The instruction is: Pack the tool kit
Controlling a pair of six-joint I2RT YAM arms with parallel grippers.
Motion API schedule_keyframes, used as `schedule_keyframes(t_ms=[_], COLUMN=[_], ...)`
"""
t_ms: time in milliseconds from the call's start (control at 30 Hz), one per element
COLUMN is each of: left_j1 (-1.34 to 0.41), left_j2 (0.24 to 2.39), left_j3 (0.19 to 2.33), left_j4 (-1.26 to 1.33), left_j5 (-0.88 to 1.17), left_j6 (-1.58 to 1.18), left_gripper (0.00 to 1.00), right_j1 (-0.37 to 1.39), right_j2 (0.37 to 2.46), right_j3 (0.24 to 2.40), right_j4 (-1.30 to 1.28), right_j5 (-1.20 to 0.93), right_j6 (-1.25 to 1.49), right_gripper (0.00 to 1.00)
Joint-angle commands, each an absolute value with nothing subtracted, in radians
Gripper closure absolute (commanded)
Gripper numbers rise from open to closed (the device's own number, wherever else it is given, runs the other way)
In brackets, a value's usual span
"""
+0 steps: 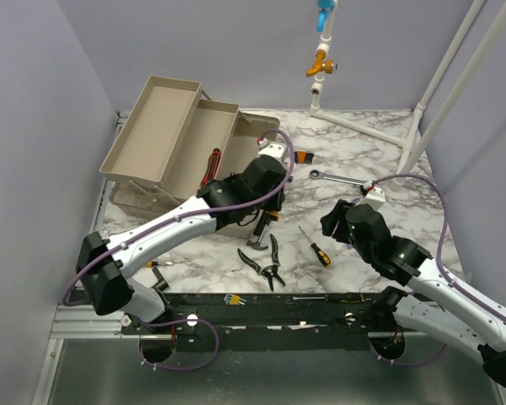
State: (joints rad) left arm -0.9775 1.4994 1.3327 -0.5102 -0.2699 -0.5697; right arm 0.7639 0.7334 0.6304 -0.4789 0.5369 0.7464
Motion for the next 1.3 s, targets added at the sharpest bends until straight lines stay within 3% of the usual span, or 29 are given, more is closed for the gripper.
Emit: schedule_keyframes(t_ms=[0,167,300,500,867,967,1267], left_j1=[-0.859,-0.725,-0.644,-0.478,-0.362,-0.349,-0.314], left_j2=[1.395,1.356,1.351,1.424,1.576,1.607,1.687], left_j3=[1.346,1.392,1.407,1.431,1.467,1.471,1.490], left_j4=[-0.572,-0.657,-0.673,-0.623,-0.572,-0.571,-0.574], left_j5=[-0.205,-0.242,-0.333,-0.285,-0.197,-0.186,-0.112], left_j6=[-0.395,-0.261,-0.142,-0.040,0.107,0.110,0.107], left_gripper=[1.00,1.00,1.00,1.00,1.00,1.00,0.97], right_j1=[0.761,0.761,0.762,0.762,0.762,0.762,0.762], right_j2=[0.834,1.062,1.184,1.284,1.359,1.353,1.357], right_j3=[0.610,0.624,0.656,0.682,0.708,0.713,0.705], right_j4=[-0.422,-0.410,-0.412,-0.450,-0.504,-0.517,-0.531], right_j5=[0.291,0.134,0.143,0.220,0.267,0.276,0.234], right_j6=[0.642,0.617,0.619,0.655,0.682,0.682,0.687], right_gripper=[0.40,0.28,0.26,0.26,0.33,0.43,0.52])
